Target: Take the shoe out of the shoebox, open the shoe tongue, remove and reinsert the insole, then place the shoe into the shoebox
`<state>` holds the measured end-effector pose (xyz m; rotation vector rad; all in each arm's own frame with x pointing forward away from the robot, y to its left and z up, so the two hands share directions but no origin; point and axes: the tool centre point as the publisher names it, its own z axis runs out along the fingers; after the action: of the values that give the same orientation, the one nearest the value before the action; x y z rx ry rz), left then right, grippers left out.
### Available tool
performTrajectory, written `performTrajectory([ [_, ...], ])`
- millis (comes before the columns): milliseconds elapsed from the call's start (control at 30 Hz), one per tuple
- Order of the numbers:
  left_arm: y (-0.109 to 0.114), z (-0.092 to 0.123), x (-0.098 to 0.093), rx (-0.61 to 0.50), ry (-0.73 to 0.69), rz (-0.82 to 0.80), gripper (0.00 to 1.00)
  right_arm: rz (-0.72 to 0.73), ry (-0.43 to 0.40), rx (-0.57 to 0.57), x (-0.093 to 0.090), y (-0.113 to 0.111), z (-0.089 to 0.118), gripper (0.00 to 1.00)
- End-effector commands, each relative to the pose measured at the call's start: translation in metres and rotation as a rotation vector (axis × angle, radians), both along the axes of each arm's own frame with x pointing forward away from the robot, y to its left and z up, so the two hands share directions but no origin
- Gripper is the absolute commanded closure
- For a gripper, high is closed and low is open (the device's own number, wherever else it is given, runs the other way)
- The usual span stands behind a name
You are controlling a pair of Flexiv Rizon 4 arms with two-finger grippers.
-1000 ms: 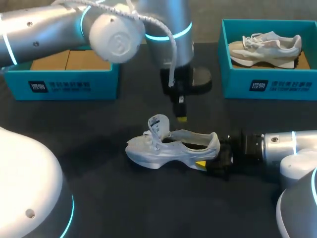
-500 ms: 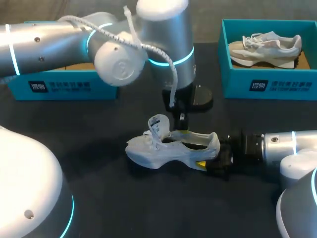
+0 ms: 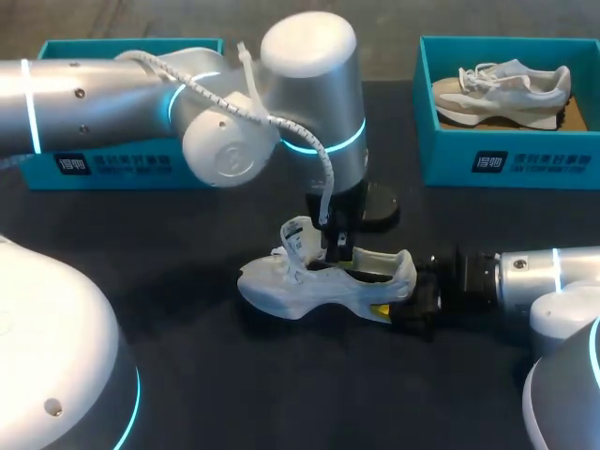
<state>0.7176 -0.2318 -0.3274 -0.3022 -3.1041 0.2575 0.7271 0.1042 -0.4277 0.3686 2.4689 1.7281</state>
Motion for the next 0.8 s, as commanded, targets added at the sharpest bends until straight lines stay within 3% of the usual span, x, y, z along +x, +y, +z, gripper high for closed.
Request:
performTrajectory([
  [33,-0.002,-0.008,0.004,-0.004,0.0,0.01,1.0,0.0,0.0,-0.002,0.0,0.0,0.0,1.0],
  [800,-0.004,-0.025,0.018,-0.013,-0.002,0.085,1.0,0.0,0.0,-0.002,0.0,0.0,0.0,1.0],
])
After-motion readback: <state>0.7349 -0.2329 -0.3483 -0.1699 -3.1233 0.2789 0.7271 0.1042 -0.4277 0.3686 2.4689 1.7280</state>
